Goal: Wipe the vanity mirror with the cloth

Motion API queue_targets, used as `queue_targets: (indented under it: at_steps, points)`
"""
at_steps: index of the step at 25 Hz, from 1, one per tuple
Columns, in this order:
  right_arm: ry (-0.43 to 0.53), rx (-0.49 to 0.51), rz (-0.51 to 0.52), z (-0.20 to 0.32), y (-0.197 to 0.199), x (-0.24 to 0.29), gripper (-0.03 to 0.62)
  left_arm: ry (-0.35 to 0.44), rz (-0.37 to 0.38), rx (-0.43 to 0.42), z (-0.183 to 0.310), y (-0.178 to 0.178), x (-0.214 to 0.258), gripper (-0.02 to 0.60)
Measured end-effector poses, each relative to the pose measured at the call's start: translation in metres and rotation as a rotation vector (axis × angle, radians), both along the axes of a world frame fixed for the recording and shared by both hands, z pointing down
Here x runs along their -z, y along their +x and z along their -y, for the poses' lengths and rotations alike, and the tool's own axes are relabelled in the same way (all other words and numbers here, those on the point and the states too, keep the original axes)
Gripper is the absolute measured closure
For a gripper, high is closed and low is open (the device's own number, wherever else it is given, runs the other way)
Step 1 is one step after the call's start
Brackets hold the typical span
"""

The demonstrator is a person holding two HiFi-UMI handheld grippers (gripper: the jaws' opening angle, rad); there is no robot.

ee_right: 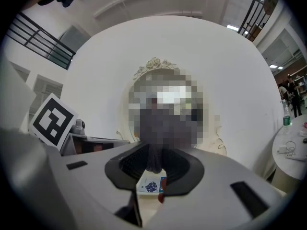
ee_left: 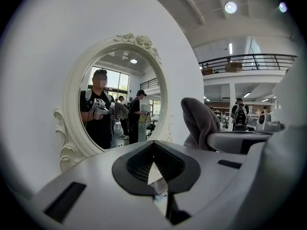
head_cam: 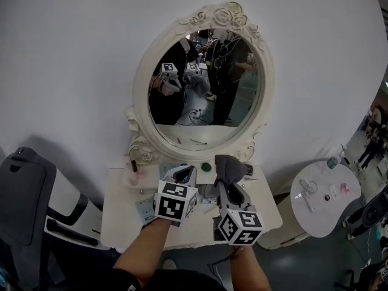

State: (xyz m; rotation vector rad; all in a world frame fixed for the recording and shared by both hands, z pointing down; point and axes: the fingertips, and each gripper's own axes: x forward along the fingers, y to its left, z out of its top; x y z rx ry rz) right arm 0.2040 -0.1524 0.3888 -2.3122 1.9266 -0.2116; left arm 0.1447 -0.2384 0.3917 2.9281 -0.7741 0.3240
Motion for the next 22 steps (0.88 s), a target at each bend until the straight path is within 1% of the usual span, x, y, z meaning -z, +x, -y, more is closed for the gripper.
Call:
queue_targets:
  at_steps: [4,9,13,16,19,22]
  points:
    - [-0.008,0.019,-0.025,0.031,0.001,0.004,0.511,-0.012,-0.003,0.005,0.028,0.004,-0.001,0.577]
    - [-0.001,0.043,-0.087,0.059,0.0,0.012,0.513,-0.009,-0.013,0.022,0.052,0.005,0.004,0.577]
    - [0.0,0.071,-0.18,0.08,0.004,0.025,0.513,-0.014,-0.002,0.04,0.061,0.003,0.001,0.575]
    - [0.021,0.122,-0.269,0.102,0.011,0.053,0.513,-0.012,0.007,0.07,0.07,-0.003,0.0,0.577]
    - [0.052,0.174,-0.366,0.127,0.016,0.095,0.513,-0.015,0.014,0.116,0.081,-0.012,-0.001,0.577]
    - [0.043,0.224,-0.471,0.156,0.02,0.143,0.513,-0.013,0.011,0.159,0.091,-0.019,0.005,0.577]
